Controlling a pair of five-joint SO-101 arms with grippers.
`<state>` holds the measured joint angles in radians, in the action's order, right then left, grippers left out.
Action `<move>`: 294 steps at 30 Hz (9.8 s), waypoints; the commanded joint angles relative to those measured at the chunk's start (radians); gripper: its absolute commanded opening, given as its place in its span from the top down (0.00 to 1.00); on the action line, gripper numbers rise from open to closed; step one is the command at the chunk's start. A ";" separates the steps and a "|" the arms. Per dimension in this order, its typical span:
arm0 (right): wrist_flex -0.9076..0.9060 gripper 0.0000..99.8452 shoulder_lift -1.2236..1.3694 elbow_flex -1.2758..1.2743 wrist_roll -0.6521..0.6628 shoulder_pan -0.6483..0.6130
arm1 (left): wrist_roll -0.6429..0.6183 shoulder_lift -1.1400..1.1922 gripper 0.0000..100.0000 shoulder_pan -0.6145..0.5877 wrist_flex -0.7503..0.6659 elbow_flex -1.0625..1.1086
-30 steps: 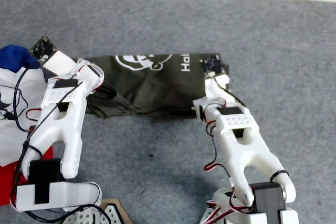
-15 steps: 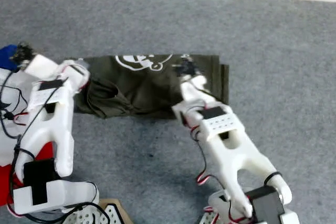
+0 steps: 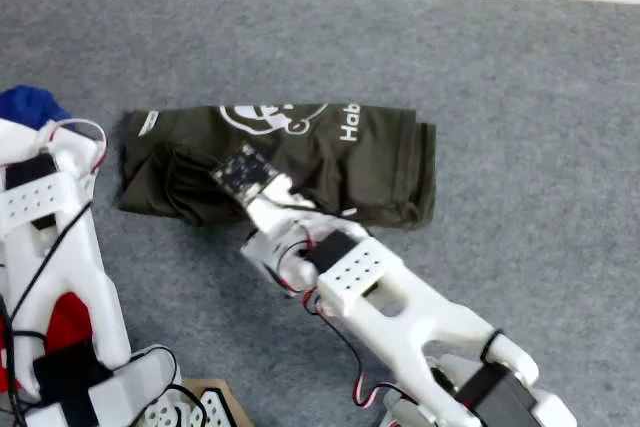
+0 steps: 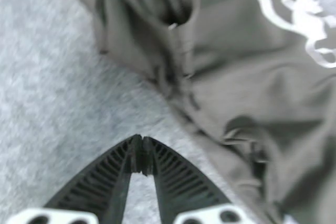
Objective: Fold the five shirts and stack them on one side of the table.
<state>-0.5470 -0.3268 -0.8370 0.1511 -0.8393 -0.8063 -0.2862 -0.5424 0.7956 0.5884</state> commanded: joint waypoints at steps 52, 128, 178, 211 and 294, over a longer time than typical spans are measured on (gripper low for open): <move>0.056 0.99 0.355 0.476 -0.012 -0.054 | -0.115 -0.056 0.97 -0.045 -0.117 0.176; 0.065 0.99 0.578 0.627 -0.014 0.101 | -0.114 -0.058 0.97 -0.038 -0.146 0.209; 0.077 0.99 0.682 0.707 -0.011 0.156 | -0.110 -0.056 0.97 -0.035 -0.173 0.223; -0.051 0.78 0.050 0.205 -0.107 0.607 | -0.107 -0.056 0.96 -0.002 -0.175 0.239; -0.131 0.70 0.406 0.404 -0.235 0.736 | -0.060 -0.058 0.96 0.041 -0.256 0.291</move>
<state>-0.6728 0.0798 -0.4442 -0.0698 -0.0752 -0.8769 -0.3046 -0.5271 0.5516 0.8830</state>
